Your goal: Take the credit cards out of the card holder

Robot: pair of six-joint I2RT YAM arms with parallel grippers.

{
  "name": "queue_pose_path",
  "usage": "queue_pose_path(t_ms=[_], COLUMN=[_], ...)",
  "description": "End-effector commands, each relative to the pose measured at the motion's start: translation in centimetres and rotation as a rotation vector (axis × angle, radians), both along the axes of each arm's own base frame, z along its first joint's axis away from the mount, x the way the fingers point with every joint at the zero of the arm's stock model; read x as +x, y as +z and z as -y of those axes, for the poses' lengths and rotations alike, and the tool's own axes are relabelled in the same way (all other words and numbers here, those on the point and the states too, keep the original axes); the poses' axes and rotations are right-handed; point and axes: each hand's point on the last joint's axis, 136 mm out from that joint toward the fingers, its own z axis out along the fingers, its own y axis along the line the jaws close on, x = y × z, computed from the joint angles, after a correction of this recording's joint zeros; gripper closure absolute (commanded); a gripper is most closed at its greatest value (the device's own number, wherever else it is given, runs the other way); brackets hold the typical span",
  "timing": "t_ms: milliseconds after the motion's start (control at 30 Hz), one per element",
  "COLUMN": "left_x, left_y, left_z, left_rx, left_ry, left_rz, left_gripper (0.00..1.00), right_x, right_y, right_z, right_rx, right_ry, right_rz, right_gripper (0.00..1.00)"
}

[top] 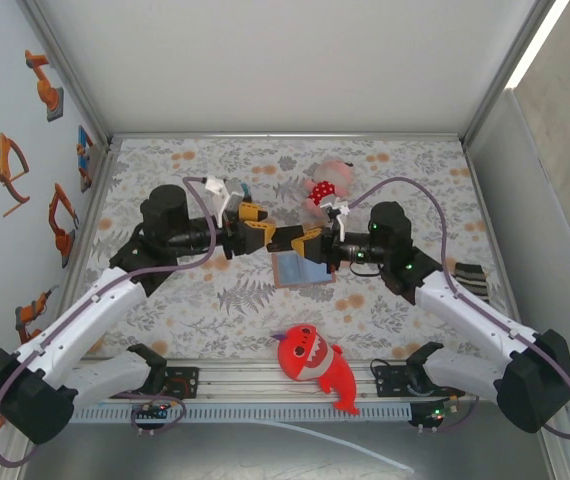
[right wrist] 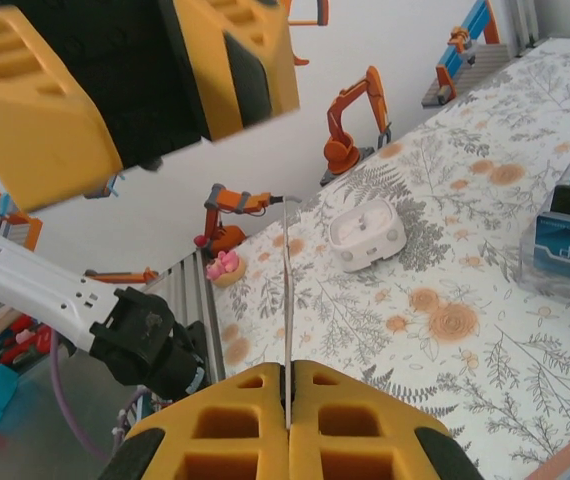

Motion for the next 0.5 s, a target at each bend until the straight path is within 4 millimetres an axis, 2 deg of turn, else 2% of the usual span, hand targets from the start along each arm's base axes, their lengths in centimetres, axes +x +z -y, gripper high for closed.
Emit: queue_pose_path(t_ms=[0,267,467], left_x=[-0.3,-0.5,-0.7], left_y=[-2.6,-3.3,-4.0], left_z=[-0.4,1.1,1.7], left_rx=[0.152,0.191,0.190], left_ry=[-0.023,-0.142,-0.191], left_rz=[-0.037,-0.089,-0.113], left_gripper=[0.51,0.56,0.82], right_x=[-0.5,-0.7,-0.6], right_y=[1.9,2.0,1.8], right_z=[-0.1,-0.6,-0.7], right_rx=[0.021,0.023,0.021], right_ry=[0.045,0.084,0.093], right_rz=[0.048,0.030,0.021], right_gripper=[1.00,1.00,1.00])
